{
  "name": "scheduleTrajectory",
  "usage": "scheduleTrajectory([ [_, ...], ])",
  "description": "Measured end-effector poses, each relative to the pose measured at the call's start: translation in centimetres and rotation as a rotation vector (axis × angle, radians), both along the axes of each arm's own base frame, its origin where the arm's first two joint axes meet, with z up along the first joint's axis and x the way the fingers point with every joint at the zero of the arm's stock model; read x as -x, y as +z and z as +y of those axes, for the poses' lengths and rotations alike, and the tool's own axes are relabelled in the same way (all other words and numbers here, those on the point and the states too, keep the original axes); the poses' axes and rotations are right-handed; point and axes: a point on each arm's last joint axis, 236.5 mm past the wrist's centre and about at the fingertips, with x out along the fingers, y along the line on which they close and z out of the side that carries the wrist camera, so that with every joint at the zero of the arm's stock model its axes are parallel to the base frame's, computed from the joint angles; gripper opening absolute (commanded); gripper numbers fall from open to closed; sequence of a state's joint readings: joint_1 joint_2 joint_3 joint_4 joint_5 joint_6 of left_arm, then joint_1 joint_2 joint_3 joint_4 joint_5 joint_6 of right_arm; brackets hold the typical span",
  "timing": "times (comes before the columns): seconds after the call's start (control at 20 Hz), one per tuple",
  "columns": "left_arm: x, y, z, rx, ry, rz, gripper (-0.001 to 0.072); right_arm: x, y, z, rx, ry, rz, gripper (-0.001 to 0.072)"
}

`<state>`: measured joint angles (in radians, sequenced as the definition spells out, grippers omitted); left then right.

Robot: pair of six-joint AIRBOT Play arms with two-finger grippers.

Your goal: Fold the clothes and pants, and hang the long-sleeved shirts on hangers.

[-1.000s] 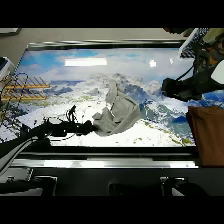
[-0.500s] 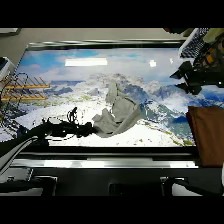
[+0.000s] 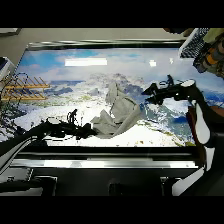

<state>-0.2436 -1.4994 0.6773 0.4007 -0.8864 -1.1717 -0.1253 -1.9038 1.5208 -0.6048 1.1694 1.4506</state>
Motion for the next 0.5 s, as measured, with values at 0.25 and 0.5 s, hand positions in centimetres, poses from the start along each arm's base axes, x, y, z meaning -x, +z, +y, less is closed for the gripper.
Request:
scheduleTrajectory([
  [0.25,0.1,0.1,-0.1,0.008,0.003,0.013,0.0016,1.0,-3.3,4.0,-0.012,0.08,0.03,0.0469],
  [0.5,0.2,0.2,-0.2,0.012,0.004,0.015,0.0016,2.4,-4.8,6.3,0.02,0.157,0.045,0.0045],
])
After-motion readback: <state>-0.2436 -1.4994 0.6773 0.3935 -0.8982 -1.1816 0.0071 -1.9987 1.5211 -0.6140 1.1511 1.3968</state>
